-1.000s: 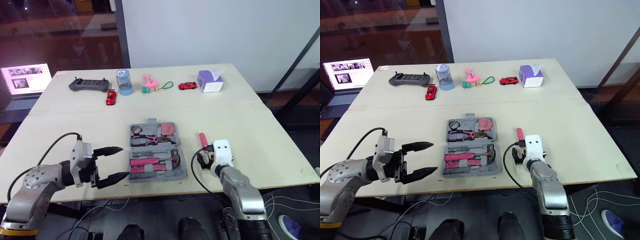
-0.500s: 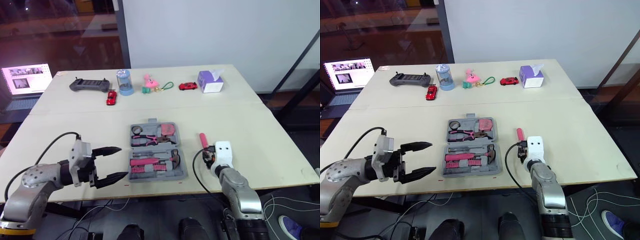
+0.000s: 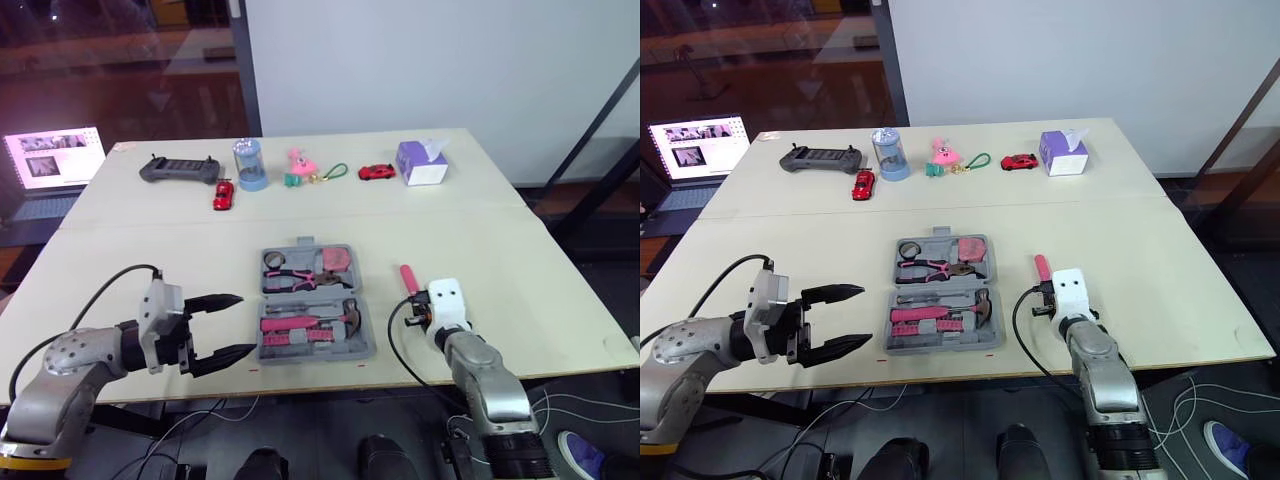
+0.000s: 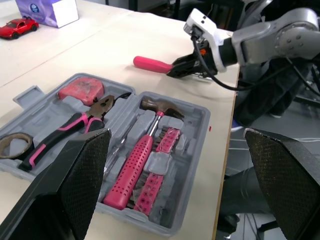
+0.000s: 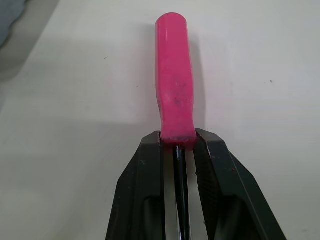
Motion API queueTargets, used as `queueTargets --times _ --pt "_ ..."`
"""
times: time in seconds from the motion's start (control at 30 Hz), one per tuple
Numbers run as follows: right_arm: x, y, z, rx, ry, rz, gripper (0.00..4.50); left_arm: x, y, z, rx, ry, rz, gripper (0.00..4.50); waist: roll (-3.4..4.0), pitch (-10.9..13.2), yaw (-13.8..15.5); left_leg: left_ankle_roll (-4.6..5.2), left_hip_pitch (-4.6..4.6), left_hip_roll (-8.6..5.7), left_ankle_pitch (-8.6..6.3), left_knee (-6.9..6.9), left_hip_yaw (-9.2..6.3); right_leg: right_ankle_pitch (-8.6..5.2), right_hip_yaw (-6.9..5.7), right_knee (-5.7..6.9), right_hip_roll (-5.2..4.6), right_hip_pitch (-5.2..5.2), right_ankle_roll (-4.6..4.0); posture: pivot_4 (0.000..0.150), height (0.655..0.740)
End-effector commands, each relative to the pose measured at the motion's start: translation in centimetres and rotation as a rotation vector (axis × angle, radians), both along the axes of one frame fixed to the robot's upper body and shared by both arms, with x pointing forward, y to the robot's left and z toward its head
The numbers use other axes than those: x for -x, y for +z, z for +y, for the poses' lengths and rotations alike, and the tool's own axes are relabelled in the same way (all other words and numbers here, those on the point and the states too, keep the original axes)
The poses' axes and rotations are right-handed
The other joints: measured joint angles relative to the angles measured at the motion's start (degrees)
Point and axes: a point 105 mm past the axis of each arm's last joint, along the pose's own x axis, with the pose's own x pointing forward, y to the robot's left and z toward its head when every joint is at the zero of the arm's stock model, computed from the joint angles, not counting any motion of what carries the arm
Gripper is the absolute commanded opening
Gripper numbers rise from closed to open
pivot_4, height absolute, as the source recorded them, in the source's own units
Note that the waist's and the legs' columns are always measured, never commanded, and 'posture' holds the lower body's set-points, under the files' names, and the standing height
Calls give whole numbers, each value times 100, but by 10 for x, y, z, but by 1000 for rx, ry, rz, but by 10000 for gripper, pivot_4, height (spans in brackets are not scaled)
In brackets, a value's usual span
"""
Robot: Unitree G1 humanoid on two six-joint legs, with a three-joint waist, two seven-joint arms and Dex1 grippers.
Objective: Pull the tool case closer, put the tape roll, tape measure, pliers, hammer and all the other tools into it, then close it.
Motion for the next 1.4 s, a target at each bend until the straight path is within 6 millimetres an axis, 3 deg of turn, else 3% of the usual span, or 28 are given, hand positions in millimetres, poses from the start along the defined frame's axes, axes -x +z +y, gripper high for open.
queueTargets --times 0.03,0.2,0.3,0.4,0.57,0.73,0.83,1.4 --pt "-2 52 26 36 190 -112 3359 1 12 6 -4 11 -40 45000 1 1 -7 1 0 0 0 0 0 0 0 0 0 -1 0 1500 7400" --pt "27 109 82 123 699 -56 3359 7 5 23 -42 24 -1 45000 13 7 -11 3 -2 1 -1 -1 -1 0 -1 -1 1 -4 0 1500 7400" --pt "48 119 104 223 944 84 3359 11 -3 38 -78 38 31 45000 14 8 -3 6 -3 2 -3 -4 -6 -1 -6 -5 1 -2 -1 1500 7400" --pt "53 120 117 329 1050 206 3359 15 -6 47 -106 45 49 45000 5 9 18 8 -8 3 -4 2 -10 -1 -15 -10 1 2 -1 1500 7400" --pt "48 112 156 459 1136 321 3359 25 -14 59 -145 53 72 45000 8 9 -20 8 -8 3 -4 2 -6 -1 -11 -6 -2 -7 0 1500 7400" --pt "46 102 179 500 1151 391 3359 31 -18 57 -154 43 71 45000 7 9 -1 0 -20 0 0 0 -7 -1 -11 -6 -6 -17 0 1500 7400" --pt "47 94 184 572 1175 414 3359 35 -22 53 -139 37 65 45000 7 9 3 -2 -20 -1 1 1 -6 0 -11 -6 -7 -19 0 1500 7400" --pt "58 63 198 531 1194 468 3359 30 -20 43 -120 27 48 45000 7 9 -9 1 -17 -1 0 -1 -7 0 -11 0 -6 -24 0 1500 7400"
